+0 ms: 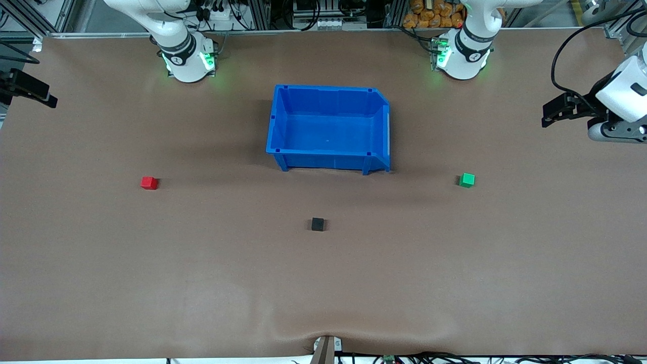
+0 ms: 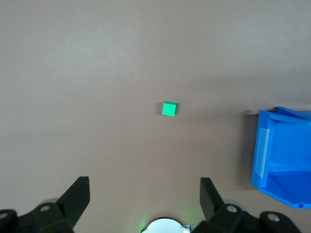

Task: Attach green and red cubes to black cube
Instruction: 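Move the left gripper down toward the green cube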

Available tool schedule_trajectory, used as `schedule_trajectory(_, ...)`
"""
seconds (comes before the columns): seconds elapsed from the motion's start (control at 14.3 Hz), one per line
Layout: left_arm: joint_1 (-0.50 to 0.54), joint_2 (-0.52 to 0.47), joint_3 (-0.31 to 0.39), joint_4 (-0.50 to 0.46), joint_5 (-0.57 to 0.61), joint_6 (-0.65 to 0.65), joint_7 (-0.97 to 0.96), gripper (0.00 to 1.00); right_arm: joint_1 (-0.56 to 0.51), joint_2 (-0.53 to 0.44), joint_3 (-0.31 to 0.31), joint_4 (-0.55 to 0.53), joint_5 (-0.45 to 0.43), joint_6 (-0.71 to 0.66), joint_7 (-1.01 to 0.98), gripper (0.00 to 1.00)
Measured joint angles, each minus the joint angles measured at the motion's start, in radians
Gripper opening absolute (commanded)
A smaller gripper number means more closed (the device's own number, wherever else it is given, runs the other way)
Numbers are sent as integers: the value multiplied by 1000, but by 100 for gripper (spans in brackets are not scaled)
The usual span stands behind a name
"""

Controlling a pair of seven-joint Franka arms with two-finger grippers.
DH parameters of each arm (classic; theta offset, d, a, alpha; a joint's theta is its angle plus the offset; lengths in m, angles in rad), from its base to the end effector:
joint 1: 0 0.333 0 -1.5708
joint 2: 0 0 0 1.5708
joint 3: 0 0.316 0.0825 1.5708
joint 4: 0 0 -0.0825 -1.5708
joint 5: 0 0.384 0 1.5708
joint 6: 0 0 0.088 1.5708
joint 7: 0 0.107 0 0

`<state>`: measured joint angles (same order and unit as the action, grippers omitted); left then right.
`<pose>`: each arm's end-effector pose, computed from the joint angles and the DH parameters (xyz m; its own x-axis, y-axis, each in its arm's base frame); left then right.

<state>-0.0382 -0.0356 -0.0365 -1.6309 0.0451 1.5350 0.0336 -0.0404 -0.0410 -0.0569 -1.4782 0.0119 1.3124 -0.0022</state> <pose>0.5374 -0.0356 0.6128 0.9924 -0.1062 -0.0618 -0.1090 -0.9930 -0.0443 0.5107 -0.0491 0.6679 0.9881 -0.0908 -0.1245 -0.0933 -0.9955 -0.0144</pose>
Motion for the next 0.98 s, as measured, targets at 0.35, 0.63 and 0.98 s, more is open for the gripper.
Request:
schedule_trajectory(0.35,0,4,0,0,0,0,5,100,0,-1,0,0,0,0,0,100)
schedule_trajectory(0.63,-10,23,-16,0,19,1,5,100,0,-1,1,0,0,0,0,100)
schedule_trajectory(0.98,-21,93,-30,0,22,2,-19,100,0,-1,2,0,0,-1,0,100)
